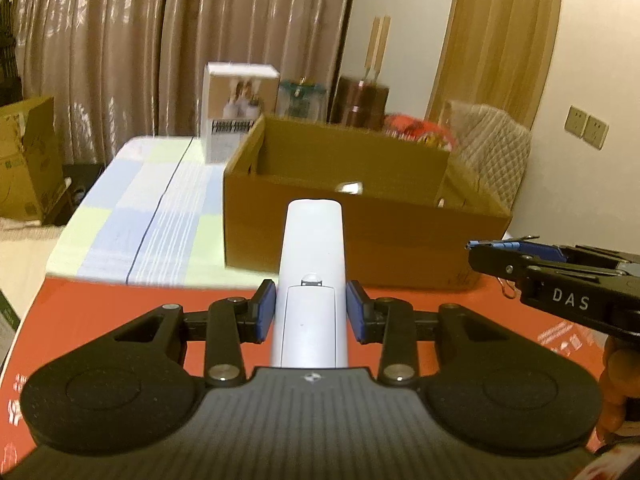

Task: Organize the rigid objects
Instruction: 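Carry the remote with left tool while right tool carries the clip over the box, then lower the remote into the box with left tool while right tool lowers the clip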

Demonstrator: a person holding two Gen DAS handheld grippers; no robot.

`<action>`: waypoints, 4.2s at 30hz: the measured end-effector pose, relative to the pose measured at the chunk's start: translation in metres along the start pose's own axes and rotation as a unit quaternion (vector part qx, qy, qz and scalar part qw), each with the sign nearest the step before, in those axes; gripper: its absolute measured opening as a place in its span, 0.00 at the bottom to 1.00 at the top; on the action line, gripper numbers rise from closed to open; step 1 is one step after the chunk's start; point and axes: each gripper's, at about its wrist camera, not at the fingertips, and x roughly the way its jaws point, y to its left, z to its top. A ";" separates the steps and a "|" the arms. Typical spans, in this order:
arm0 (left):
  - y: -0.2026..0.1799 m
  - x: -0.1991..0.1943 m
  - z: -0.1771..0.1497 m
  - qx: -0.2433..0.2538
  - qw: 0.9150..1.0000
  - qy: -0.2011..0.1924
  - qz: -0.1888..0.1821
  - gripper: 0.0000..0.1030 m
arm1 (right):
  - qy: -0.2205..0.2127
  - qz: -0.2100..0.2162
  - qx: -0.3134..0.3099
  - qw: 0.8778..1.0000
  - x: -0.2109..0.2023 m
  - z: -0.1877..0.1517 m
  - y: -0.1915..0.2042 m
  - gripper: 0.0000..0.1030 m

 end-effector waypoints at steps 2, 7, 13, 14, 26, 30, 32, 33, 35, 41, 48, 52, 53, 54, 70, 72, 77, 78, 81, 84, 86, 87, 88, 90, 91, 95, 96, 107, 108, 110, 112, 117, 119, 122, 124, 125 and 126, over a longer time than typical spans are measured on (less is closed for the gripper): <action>-0.002 -0.001 0.010 0.001 1.000 -0.013 -0.001 0.32 | -0.010 -0.004 0.001 1.000 -0.002 0.009 -0.006 0.35; -0.008 0.006 0.037 0.001 0.999 -0.039 -0.001 0.32 | -0.034 -0.020 0.005 0.999 -0.001 0.032 -0.022 0.35; -0.016 0.029 0.065 0.010 0.999 -0.050 -0.003 0.32 | -0.050 -0.038 0.018 0.998 0.012 0.055 -0.045 0.35; -0.017 0.034 0.070 0.012 0.999 -0.051 -0.003 0.32 | -0.052 -0.041 0.019 0.998 0.015 0.058 -0.049 0.35; -0.021 0.081 0.103 0.026 0.999 -0.047 -0.008 0.32 | -0.051 -0.054 0.037 0.997 0.054 0.081 -0.073 0.35; -0.018 0.095 0.106 0.026 0.999 -0.040 -0.010 0.32 | -0.043 -0.055 0.040 0.997 0.067 0.084 -0.077 0.35; -0.017 0.101 0.107 0.021 0.999 -0.037 -0.012 0.32 | -0.040 -0.054 0.040 0.997 0.073 0.085 -0.079 0.35; -0.015 0.104 0.108 0.020 0.999 -0.035 -0.013 0.32 | -0.038 -0.053 0.040 0.997 0.076 0.085 -0.080 0.35; -0.014 0.109 0.111 0.018 0.999 -0.034 -0.013 0.32 | -0.037 -0.053 0.041 0.997 0.081 0.087 -0.081 0.35; -0.008 0.122 0.116 0.016 0.999 -0.032 -0.011 0.32 | -0.028 -0.059 0.051 0.997 0.097 0.087 -0.090 0.35; 0.001 0.134 0.120 0.008 0.999 -0.031 -0.006 0.32 | -0.017 -0.061 0.060 0.996 0.111 0.085 -0.096 0.35; 0.002 0.140 0.120 0.008 1.000 -0.026 -0.006 0.32 | -0.012 -0.059 0.063 0.996 0.116 0.083 -0.097 0.35; 0.002 0.141 0.120 0.007 1.000 -0.025 -0.006 0.32 | -0.011 -0.058 0.063 0.996 0.116 0.083 -0.097 0.35; 0.002 0.142 0.120 0.008 1.000 -0.024 -0.006 0.32 | -0.010 -0.057 0.063 0.996 0.117 0.082 -0.096 0.35; 0.012 0.157 0.121 0.000 1.000 -0.008 -0.004 0.32 | -0.006 -0.053 0.058 0.997 0.123 0.082 -0.092 0.35; 0.012 0.159 0.120 0.000 1.000 -0.005 -0.005 0.32 | -0.006 -0.052 0.057 0.997 0.123 0.082 -0.092 0.35; 0.014 0.164 0.119 -0.001 1.000 0.002 -0.007 0.32 | -0.004 -0.052 0.053 0.997 0.126 0.083 -0.090 0.35; 0.015 0.165 0.119 -0.002 1.000 0.004 -0.007 0.32 | -0.004 -0.051 0.052 0.997 0.127 0.082 -0.089 0.35; 0.017 0.170 0.118 -0.007 1.000 0.008 -0.008 0.32 | -0.001 -0.050 0.049 0.998 0.129 0.081 -0.088 0.35; 0.018 0.172 0.118 -0.011 1.000 0.011 -0.011 0.32 | 0.001 -0.051 0.050 0.997 0.130 0.080 -0.088 0.35; 0.017 0.174 0.117 -0.009 1.000 0.011 -0.012 0.32 | -0.001 -0.051 0.048 0.998 0.132 0.081 -0.088 0.35; 0.016 0.175 0.117 -0.007 1.000 0.012 -0.012 0.32 | -0.001 -0.051 0.047 0.998 0.133 0.082 -0.088 0.35; 0.015 0.176 0.117 -0.006 1.000 0.012 -0.013 0.32 | -0.002 -0.049 0.047 0.998 0.133 0.082 -0.088 0.35; 0.013 0.179 0.117 -0.003 1.000 0.014 -0.012 0.32 | 0.000 -0.048 0.046 0.998 0.134 0.082 -0.087 0.35; 0.013 0.180 0.117 -0.003 1.000 0.014 -0.013 0.32 | 0.002 -0.047 0.045 0.998 0.135 0.081 -0.087 0.35; 0.011 0.183 0.115 -0.001 1.000 0.016 -0.013 0.32 | 0.005 -0.045 0.048 0.998 0.137 0.078 -0.089 0.35; 0.011 0.184 0.115 0.000 1.000 0.017 -0.013 0.32 | 0.005 -0.045 0.048 0.998 0.137 0.078 -0.089 0.35; 0.008 0.181 0.114 0.001 1.000 -0.001 -0.016 0.34 | 0.005 -0.044 0.050 0.998 0.136 0.078 -0.087 0.35; 0.009 0.180 0.115 0.001 1.000 -0.003 -0.015 0.34 | 0.005 -0.045 0.050 0.998 0.136 0.078 -0.087 0.35; 0.009 0.178 0.117 -0.004 1.000 -0.005 -0.017 0.34 | 0.004 -0.045 0.053 0.998 0.136 0.078 -0.087 0.35; 0.010 0.175 0.119 -0.007 1.000 -0.007 -0.016 0.34 | 0.005 -0.045 0.055 0.997 0.136 0.077 -0.088 0.35; 0.006 0.174 0.120 -0.004 1.000 -0.001 -0.017 0.34 | 0.005 -0.043 0.057 0.997 0.136 0.078 -0.088 0.35; 0.004 0.174 0.119 -0.001 1.000 0.001 -0.017 0.34 | 0.005 -0.043 0.057 0.997 0.136 0.077 -0.088 0.35; 0.002 0.175 0.117 0.003 1.000 0.005 -0.019 0.34 | 0.006 -0.043 0.058 0.997 0.136 0.077 -0.088 0.35; 0.000 0.175 0.116 0.005 1.000 0.007 -0.018 0.34 | 0.006 -0.042 0.059 0.997 0.136 0.077 -0.088 0.35; 0.000 0.176 0.115 0.005 1.000 0.008 -0.018 0.34 | 0.006 -0.042 0.059 0.997 0.136 0.077 -0.088 0.35; -0.001 0.176 0.115 0.006 1.000 0.009 -0.018 0.34 | 0.006 -0.042 0.059 0.997 0.136 0.077 -0.088 0.35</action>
